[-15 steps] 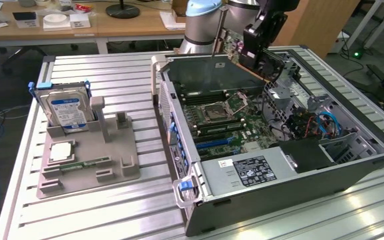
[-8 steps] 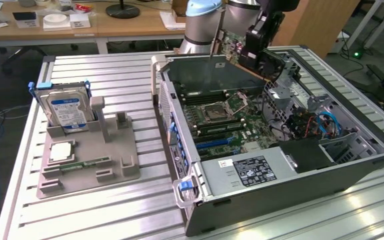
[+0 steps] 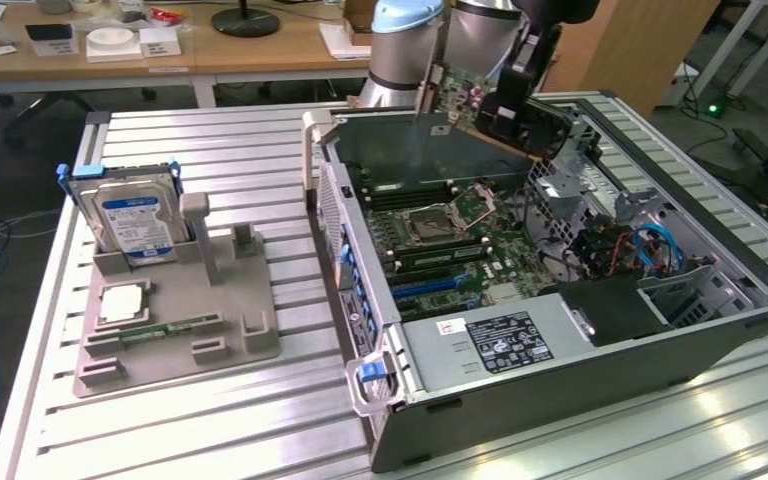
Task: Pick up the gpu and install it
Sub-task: 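Insert the gpu into the slot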
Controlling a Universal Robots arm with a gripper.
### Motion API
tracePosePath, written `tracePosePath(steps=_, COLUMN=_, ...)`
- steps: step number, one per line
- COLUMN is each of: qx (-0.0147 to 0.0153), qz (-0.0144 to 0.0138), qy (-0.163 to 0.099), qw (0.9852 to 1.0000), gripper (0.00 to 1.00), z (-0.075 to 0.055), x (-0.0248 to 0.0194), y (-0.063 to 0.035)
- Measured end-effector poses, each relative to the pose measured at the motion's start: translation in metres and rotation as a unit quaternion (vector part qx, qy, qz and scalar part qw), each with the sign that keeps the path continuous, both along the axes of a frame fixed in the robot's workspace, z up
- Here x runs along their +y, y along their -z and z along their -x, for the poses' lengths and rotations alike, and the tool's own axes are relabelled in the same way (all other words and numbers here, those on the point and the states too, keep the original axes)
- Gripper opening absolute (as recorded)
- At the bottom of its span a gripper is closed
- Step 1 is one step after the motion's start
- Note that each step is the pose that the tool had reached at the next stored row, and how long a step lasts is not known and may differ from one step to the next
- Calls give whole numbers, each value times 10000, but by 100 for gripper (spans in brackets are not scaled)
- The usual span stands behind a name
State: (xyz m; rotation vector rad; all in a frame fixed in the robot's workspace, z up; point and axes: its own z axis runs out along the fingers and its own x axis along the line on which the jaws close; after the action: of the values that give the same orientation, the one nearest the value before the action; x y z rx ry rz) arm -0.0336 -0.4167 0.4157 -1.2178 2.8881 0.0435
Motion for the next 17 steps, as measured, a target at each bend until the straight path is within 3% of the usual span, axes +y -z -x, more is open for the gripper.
tracePosePath(steps=7, qx=0, qz=0, qy=-561, qw=9984, gripper=28, z=0, x=0, y=4)
tracePosePath(steps=8, qx=0, qz=0, qy=-826, qw=9966, gripper=28, z=0, x=0, y=6)
tracePosePath(steps=14, qx=0, qz=0, qy=-1266, qw=9920, gripper=28, z=0, x=0, y=8)
tracePosePath(steps=15, qx=0, qz=0, qy=-1371, qw=9906, gripper=28, z=0, x=0, y=8)
tracePosePath(steps=16, qx=0, qz=0, qy=-1595, qw=9872, gripper=28, z=0, x=0, y=8)
tracePosePath(steps=17, qx=0, qz=0, qy=-1662, qw=9861, gripper=28, z=0, x=0, y=8)
